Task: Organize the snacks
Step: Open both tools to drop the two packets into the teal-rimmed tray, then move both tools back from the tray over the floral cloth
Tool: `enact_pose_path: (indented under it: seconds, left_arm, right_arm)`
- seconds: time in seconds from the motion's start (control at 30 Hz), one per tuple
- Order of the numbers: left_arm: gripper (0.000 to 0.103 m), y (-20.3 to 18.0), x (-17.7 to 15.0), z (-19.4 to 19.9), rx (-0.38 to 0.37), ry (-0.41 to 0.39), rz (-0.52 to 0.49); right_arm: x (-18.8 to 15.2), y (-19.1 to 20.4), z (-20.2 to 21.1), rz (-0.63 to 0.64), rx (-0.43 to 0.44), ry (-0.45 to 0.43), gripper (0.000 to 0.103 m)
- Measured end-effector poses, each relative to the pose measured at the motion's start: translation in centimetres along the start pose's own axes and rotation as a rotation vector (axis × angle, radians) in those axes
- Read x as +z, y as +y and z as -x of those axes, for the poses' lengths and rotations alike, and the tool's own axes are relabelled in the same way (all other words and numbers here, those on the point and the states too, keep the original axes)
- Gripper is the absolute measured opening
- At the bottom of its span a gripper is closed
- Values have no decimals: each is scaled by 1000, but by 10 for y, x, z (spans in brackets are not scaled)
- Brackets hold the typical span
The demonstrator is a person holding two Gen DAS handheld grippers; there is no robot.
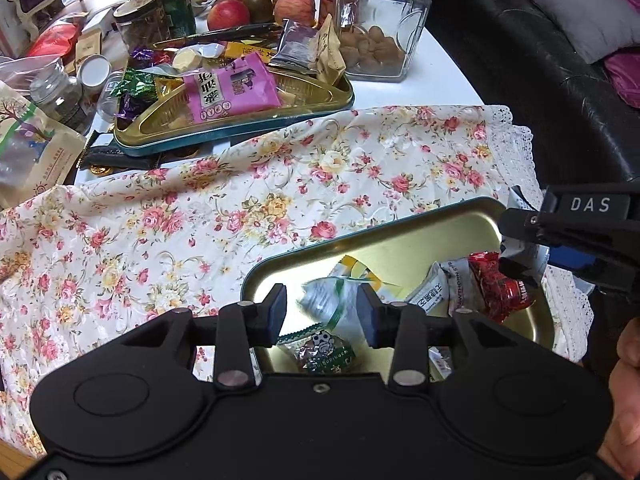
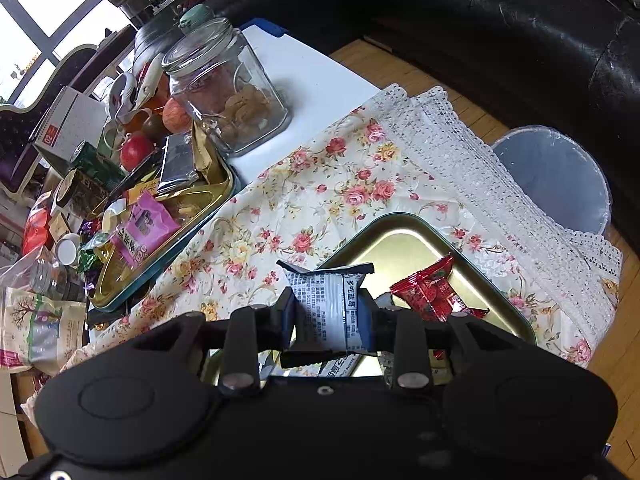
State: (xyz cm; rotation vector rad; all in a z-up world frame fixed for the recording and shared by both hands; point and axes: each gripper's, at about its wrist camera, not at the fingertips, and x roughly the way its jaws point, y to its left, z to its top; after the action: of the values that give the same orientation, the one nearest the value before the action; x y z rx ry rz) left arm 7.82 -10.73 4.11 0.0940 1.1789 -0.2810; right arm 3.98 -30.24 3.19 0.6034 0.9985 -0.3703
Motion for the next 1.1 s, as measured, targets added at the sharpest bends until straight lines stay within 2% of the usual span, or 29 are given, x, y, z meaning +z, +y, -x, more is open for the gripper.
enact_pose_path:
  seconds: [0.33, 0.53, 1.1]
  left_arm:
    - [49, 9, 2, -3, 51, 8, 19]
    - [49, 11, 1, -1, 47, 5, 21]
    - [49, 19, 2, 0, 60, 15, 26]
  right_arm:
    - [6, -5, 8, -28, 27, -28, 34]
    - [12, -3, 10, -30, 34, -67, 38]
    - [6, 5, 2, 13, 5, -16, 45]
